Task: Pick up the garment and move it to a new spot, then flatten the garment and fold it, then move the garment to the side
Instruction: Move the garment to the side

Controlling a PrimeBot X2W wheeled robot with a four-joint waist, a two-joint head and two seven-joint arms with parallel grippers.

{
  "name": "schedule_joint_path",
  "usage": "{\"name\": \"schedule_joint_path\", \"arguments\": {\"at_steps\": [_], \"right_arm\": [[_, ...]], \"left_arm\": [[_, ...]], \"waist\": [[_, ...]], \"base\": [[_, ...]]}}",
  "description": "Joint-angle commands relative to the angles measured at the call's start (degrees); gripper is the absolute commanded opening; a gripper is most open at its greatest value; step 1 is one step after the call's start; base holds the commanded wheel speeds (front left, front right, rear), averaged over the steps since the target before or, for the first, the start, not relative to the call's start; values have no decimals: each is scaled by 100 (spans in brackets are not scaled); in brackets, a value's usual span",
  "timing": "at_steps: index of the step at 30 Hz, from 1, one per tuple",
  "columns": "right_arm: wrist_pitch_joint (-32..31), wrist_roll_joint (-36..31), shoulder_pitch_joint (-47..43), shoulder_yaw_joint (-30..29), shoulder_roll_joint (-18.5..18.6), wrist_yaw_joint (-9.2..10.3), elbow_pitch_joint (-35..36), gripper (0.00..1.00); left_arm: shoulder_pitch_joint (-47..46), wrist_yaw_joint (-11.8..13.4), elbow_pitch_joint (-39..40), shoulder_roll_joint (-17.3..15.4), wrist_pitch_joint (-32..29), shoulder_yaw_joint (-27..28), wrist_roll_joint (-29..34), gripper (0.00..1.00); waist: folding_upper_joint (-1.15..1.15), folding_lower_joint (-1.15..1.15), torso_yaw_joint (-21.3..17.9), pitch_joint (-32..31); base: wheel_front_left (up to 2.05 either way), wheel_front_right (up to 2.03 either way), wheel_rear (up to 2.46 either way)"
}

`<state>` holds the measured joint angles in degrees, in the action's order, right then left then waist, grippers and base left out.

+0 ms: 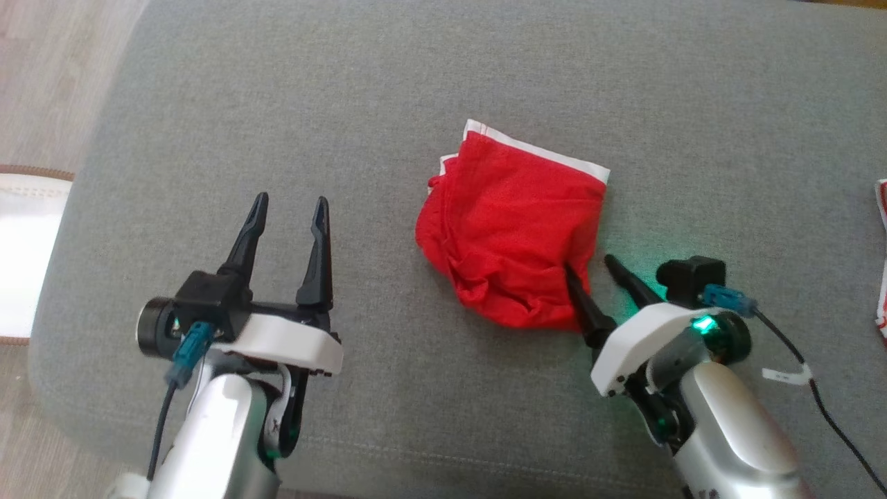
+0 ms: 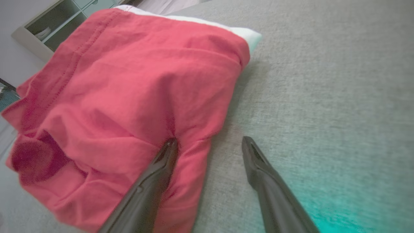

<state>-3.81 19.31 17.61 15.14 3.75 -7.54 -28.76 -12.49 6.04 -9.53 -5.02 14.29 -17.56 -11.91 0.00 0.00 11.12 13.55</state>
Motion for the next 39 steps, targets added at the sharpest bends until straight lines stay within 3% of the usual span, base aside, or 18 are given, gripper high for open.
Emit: {"name": "schedule_joint_path", "arguments": {"at_steps": [1,7,8,10,13,20,25,32,39], "right_arm": [[11,135,208,274,-85,5,43,100],[-239,676,252,802,-86,5,-440,100],[-292,689,269,857,-86,5,-494,96],[-333,767,290,944,-86,5,-544,71],[-376,819,315,1008,-87,5,-628,0],[-115,448,426,799,-87,5,-612,0],[-166,-94,320,717,0,5,-246,0],[-563,-567,-128,745,781,5,757,0],[-940,-622,-168,610,1643,5,1593,0]], "left_arm": [[-291,-26,184,-24,69,208,59,100],[-285,-70,189,10,70,226,111,100],[-286,-76,190,15,70,229,116,100],[-289,-91,188,25,70,234,123,100],[-285,-109,178,42,70,235,135,100],[-217,-118,172,71,71,279,159,100],[-128,-132,210,60,71,322,190,100],[-49,-149,290,24,71,381,227,100],[-140,-192,370,-19,71,371,285,100]], "waist": [[0,0,-15,8],[0,0,-87,-7],[0,0,-95,-6],[0,0,-100,-13],[0,0,-101,-35],[0,0,-160,-143],[0,0,-436,-225],[0,0,-1172,-306],[0,0,-1904,-149]], "base": [[0,0,0],[0,0,0],[0,0,0],[0,0,0],[0,0,0],[0,0,0],[0,0,0],[0,0,0],[0,0,0]]}}
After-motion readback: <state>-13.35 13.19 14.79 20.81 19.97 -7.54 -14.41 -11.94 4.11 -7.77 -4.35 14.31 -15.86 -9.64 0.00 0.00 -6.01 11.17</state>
